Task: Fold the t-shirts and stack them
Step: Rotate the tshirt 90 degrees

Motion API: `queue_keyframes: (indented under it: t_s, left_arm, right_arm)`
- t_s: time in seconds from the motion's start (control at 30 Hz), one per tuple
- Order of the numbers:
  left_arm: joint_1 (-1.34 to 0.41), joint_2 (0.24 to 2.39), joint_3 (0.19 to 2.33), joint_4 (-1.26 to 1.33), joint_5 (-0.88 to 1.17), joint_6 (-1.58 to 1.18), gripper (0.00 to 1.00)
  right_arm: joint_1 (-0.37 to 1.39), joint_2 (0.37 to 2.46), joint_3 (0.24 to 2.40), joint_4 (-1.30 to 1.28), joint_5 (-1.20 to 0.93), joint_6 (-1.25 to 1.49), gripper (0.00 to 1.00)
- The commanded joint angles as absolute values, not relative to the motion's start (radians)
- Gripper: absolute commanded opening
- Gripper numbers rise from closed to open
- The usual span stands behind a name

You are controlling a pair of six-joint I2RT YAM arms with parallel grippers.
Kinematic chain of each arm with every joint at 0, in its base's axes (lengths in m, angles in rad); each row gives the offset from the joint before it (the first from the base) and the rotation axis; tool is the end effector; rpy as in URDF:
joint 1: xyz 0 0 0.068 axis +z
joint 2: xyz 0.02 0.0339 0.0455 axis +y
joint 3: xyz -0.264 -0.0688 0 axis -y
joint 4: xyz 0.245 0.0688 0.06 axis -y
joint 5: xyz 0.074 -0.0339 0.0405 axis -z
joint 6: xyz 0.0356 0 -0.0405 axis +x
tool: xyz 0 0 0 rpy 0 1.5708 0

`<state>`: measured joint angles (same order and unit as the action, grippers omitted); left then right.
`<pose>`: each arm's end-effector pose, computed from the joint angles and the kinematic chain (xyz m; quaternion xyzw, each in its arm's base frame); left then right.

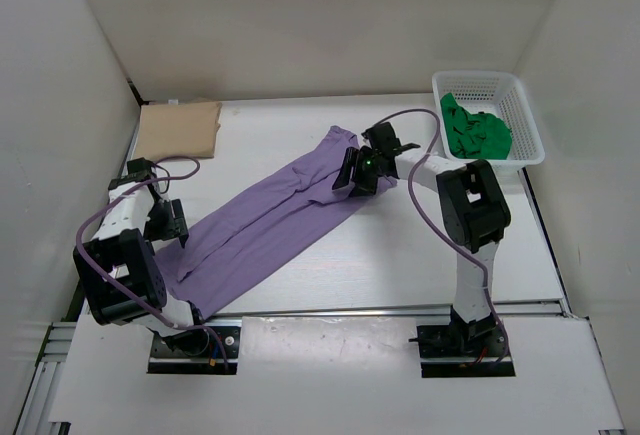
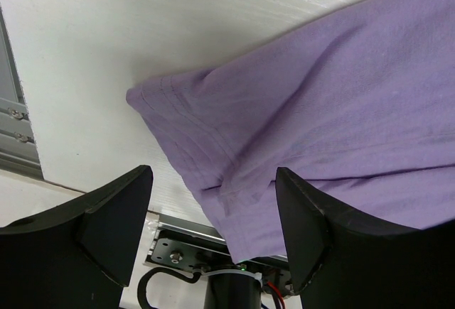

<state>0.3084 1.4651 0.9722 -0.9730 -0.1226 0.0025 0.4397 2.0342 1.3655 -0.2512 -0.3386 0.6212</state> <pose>0.2348 0.0794 0.2042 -0.1550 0.9846 0.0685 0.0422 0.3864 0.1949 0.1593 0.0310 0.9350 0.2972 0.1911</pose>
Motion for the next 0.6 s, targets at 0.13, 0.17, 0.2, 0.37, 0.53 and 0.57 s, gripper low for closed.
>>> queue_keyframes:
  t_s: [0.13,0.17,0.2,0.37,0.53,0.57]
  left_arm:
    - [0.307,1.447,0.979,-0.976,-0.114,0.000,0.81]
    - [0.307,1.447,0.970,-0.976,-0.114,0.000,0.81]
    - [0.307,1.447,0.969,-0.976,-0.114,0.000,0.81]
    - [0.307,1.456,0.969,-0.976,-0.114,0.000,0.81]
    - [0.307,1.456,0.960,-0.976,-0.114,0.000,0.82]
    - [0.307,1.465,0.950,-0.976,-0.114,0.000,0.82]
  right_arm:
    - [0.437,2.048,1.368,-0.134,-0.443,0.636,0.66]
    - [0.437,2.048,1.359,-0.114,-0.481,0.658,0.66]
    - [0.437,2.048,1.359,-0.089,-0.498,0.669,0.66]
    - [0.456,2.036,1.313,-0.052,-0.586,0.721,0.64]
    - [0.465,2.000,1.258,-0.072,-0.624,0.721,0.62]
    - [0.465,2.000,1.246,-0.081,-0.624,0.710,0.62]
